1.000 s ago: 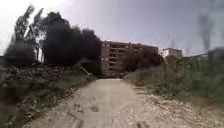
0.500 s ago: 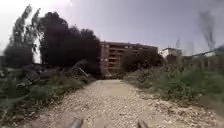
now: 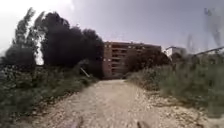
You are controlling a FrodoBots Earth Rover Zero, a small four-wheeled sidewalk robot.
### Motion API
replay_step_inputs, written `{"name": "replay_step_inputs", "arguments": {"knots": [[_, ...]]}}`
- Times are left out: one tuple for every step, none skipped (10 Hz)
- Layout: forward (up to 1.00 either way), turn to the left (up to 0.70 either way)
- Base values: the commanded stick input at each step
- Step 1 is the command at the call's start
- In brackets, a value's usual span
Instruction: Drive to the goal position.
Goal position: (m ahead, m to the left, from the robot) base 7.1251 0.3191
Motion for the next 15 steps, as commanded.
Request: {"name": "replay_step_inputs", "arguments": {"knots": [[0.85,0.0],[0.85,0.0],[0.85,0.0],[0.85,0.0],[0.85,0.0],[0.85,-0.11],[0.85,-0.3],[0.85,-0.34],[0.85,-0.34],[0.85,-0.18],[0.85,0.0],[0.85,0.0],[0.85,0.0],[0.85,0.0],[0.85,0.0]]}}
